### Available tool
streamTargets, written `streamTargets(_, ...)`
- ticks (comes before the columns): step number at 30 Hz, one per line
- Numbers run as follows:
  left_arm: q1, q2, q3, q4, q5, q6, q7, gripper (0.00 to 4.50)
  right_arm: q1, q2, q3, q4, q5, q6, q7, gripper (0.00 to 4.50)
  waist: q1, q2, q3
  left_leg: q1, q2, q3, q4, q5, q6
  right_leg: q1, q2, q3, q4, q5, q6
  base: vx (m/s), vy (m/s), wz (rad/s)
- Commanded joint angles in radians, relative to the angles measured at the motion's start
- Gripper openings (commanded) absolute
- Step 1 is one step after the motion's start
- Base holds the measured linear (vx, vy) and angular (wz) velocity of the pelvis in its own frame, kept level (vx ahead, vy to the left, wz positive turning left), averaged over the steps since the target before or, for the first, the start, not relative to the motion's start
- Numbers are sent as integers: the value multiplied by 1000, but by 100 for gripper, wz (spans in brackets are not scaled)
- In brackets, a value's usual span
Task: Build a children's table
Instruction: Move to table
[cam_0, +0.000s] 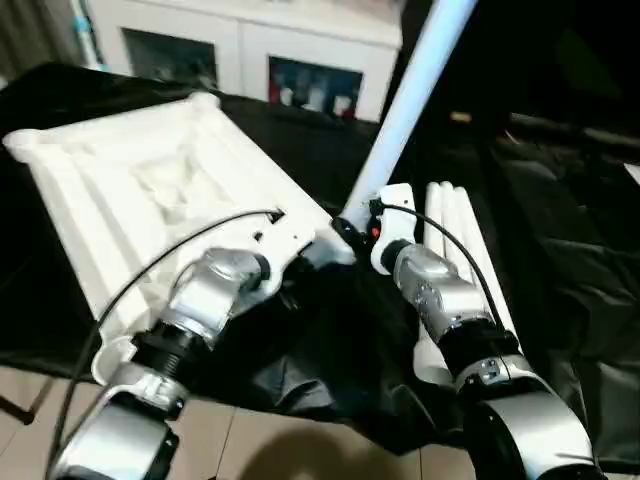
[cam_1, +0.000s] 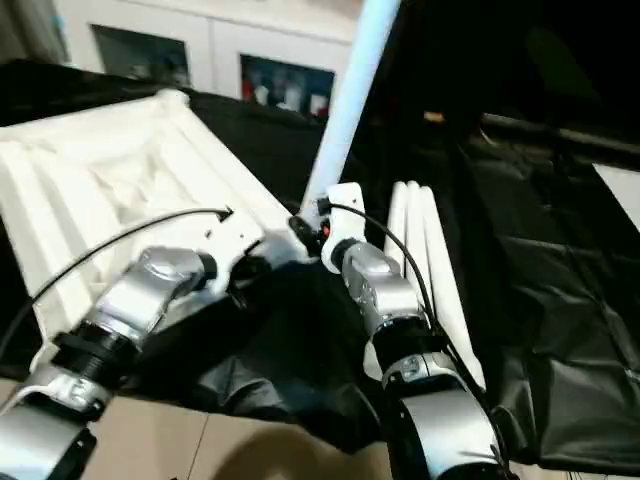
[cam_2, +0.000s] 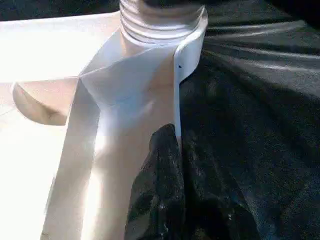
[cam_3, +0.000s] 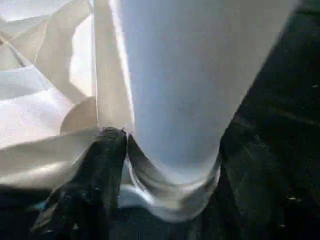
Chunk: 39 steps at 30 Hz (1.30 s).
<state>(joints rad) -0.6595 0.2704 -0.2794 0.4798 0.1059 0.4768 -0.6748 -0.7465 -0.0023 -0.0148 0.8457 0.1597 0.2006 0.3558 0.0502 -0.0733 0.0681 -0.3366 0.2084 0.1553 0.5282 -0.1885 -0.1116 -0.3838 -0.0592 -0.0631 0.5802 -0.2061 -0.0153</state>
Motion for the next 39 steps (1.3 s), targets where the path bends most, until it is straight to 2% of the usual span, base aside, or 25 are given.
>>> streamTargets(1,-14,1,-12,-6,17,-12,6,0,36,20,40,32,9,89,81,344,0,23,-32,-7,32,0,-70,-240,-6,21,-80,56,-78,-294,-138,0,0,0)
streamTargets(2,-14,3,-13,-8,17,-14,3,0,36,17,41,23,9,91,88,348,0,25,-34,-8,31,0,-68,-232,-3,24,-78,54,-74,-273,-144,0,0,0)
streamTargets(3,-12,7,-13,-9,17,-17,0,0,38,11,44,7,11,96,101,348,2,22,-39,-11,31,3,-63,-184,5,30,-80,54,-68,-194,-160,0,0,0)
streamTargets(4,-10,12,-13,-12,17,-21,-7,0,41,1,51,-13,12,105,126,359,1,21,-49,-16,28,5,-53,-84,18,41,-77,53,-48,-64,-185,0,0,0)
streamTargets(5,-10,13,-13,-12,17,-21,-7,0,42,0,52,-15,12,106,128,359,1,22,-51,-16,24,8,-46,-29,30,41,-73,52,-41,14,-198,0,0,0)
streamTargets(6,-8,19,-13,-15,17,-27,-14,0,47,-12,62,-36,10,110,152,384,2,26,-54,-17,22,11,-40,47,53,44,-71,52,-29,151,-228,0,0,0)
streamTargets(7,-7,22,-13,-17,16,-29,-17,0,49,-17,64,-43,10,108,159,384,0,23,-53,-23,17,13,-36,65,61,46,-68,51,-25,199,-237,51,-1,0)
streamTargets(8,-7,26,-13,-18,15,-30,-18,0,49,-22,59,-51,11,102,157,391,2,24,-52,-15,18,18,-34,48,78,41,-68,52,-26,231,-254,51,-1,0)
streamTargets(9,-7,29,-11,-18,14,-33,-18,0,47,-24,45,-57,15,103,145,394,1,22,-52,-18,17,18,-35,34,85,47,-69,51,-24,227,-264,0,0,0)
streamTargets(11,-5,33,-10,-17,14,-36,-19,0,50,-26,35,-76,30,116,167,403,2,19,-51,-16,20,19,-38,-6,85,46,-73,52,-29,161,-265,0,0,0)
streamTargets(12,-4,36,-9,-15,13,-39,-19,0,57,-28,43,-94,28,118,187,403,3,23,-49,-14,25,18,-40,-42,75,45,-75,52,-33,92,-258,0,0,0)
streamTargets(15,3,40,-9,-13,14,-52,-21,0,86,-25,75,-144,16,124,218,367,4,23,-52,-13,27,19,-40,-57,60,45,-75,53,-34,59,-249,0,0,0)
streamTargets(16,15,52,-19,-24,22,-80,-28,0,109,-16,92,-181,15,136,231,367,5,28,-54,-12,26,18,-38,-50,55,45,-74,53,-32,66,-248,0,0,0)
streamTargets(17,15,52,-19,-24,22,-80,-28,0,109,-16,92,-181,15,136,231,365,5,27,-53,-12,27,18,-38,-44,57,45,-73,53,-33,75,-243,0,0,0)
streamTargets(20,56,102,-65,-64,23,-307,-129,0,129,-10,110,-213,2,128,225,354,5,27,-63,-13,24,17,-33,-13,62,50,-74,53,-25,133,-252,0,0,0)
streamTargets(22,94,152,-108,-100,15,-450,-233,0,140,-7,108,-230,1,122,218,354,7,30,-65,-7,27,20,-32,-13,60,46,-73,53,-21,150,-259,0,0,0)
streamTargets(24,112,170,-116,-117,-4,-482,-287,0,146,-9,110,-241,2,123,219,354,6,30,-69,-11,27,18,-33,-14,57,51,-74,53,-18,147,-258,0,0,0)
streamTargets(25,125,181,-118,-131,-19,-498,-321,0,152,-11,110,-254,5,126,221,354,6,35,-70,-5,28,19,-31,-11,45,46,-70,52,-14,164,-254,0,0,0)
streamTargets(26,138,187,-115,-143,-39,-518,-350,0,158,-12,107,-264,7,128,219,354,7,36,-73,-4,28,19,-30,-7,41,47,-70,52,-13,172,-257,0,0,0)
streamTargets(30,167,217,-123,-176,-67,-568,-416,0,178,-14,93,-299,15,138,202,354,9,41,-72,-4,25,21,-28,-26,15,46,-68,53,-9,182,-262,0,0,0)
streamTargets(31,170,225,-125,-177,-69,-580,-427,0,180,-15,91,-300,15,138,198,354,9,39,-72,-6,24,20,-28,-38,11,48,-68,53,-9,167,-259,0,0,0)
streamTargets(32,176,238,-130,-179,-72,-598,-444,0,183,-17,87,-301,15,136,191,354,12,43,-72,-6,24,19,-27,-48,8,47,-70,54,-10,153,-257,0,0,0)
streamTargets(35,179,289,-145,-150,-61,-739,-481,0,195,-27,79,-301,13,131,174,354,11,43,-71,-6,25,18,-29,-93,-14,46,-71,55,-12,86,-238,0,0,0)
streamTargets(39,160,303,-147,-106,-45,-868,-475,0,203,-32,79,-309,15,135,173,354,17,45,-73,-4,24,19,-26,-92,-23,43,-67,54,-9,94,-231,0,0,0)
